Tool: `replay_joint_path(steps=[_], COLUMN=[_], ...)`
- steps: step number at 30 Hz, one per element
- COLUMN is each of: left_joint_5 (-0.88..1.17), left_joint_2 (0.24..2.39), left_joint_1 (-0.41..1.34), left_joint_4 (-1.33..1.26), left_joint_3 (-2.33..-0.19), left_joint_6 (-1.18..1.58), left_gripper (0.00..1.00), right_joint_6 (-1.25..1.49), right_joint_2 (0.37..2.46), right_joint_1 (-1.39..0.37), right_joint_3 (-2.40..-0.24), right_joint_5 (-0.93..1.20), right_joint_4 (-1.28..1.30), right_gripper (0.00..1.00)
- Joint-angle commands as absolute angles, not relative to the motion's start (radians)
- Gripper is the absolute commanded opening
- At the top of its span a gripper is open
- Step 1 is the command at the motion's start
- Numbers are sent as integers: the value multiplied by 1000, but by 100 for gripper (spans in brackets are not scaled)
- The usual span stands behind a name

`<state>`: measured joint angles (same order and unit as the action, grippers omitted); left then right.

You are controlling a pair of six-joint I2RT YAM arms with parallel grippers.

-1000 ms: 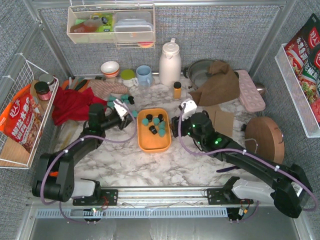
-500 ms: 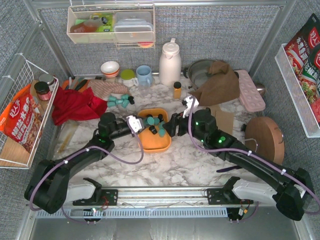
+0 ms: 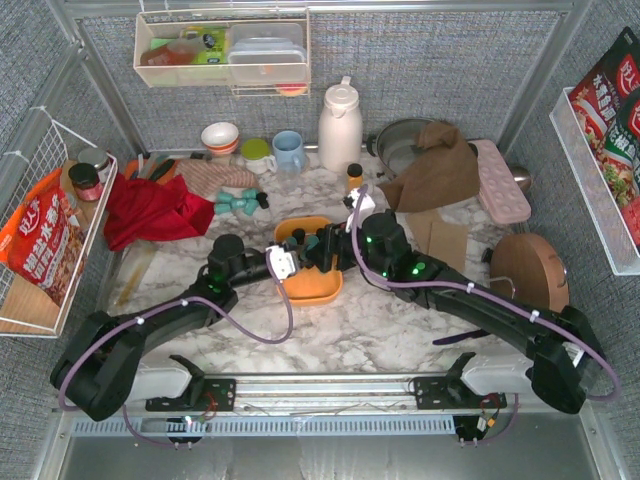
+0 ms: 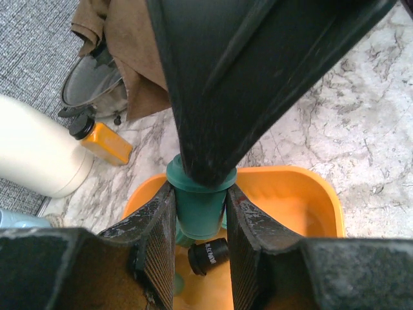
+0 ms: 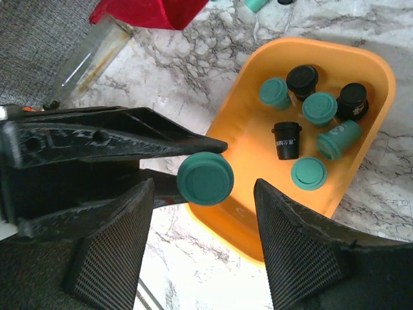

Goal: Mix the coffee capsules in the storage basket

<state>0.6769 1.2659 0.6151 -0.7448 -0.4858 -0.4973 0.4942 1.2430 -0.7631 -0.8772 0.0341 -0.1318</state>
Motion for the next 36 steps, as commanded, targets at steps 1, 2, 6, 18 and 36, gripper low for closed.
replay_joint_path(steps=[1, 2, 6, 18, 36], left_joint_5=[688, 688, 690, 701, 667], left_joint_2=[1261, 1260, 1259, 1251, 1227], left_joint_1=[630, 632, 640, 653, 660], left_joint_4=[-801, -801, -801, -817, -818], left_joint_3=[-486, -486, -486, -483, -477], left_joint_6=[-491, -491, -491, -478, -476], left_gripper=[26, 26, 26, 25, 59], right_joint_6=[511, 510, 503, 489, 496], right_joint_2=[1270, 1276, 1292, 1323, 1312], right_joint_1=[-770, -770, -773, -775, -776], right_joint_3=[-890, -891, -898, -912, -905], right_joint_5=[30, 29, 26, 24, -5], right_joint_4=[-168, -165, -150, -142, -142], right_gripper=[67, 67, 67, 57, 33])
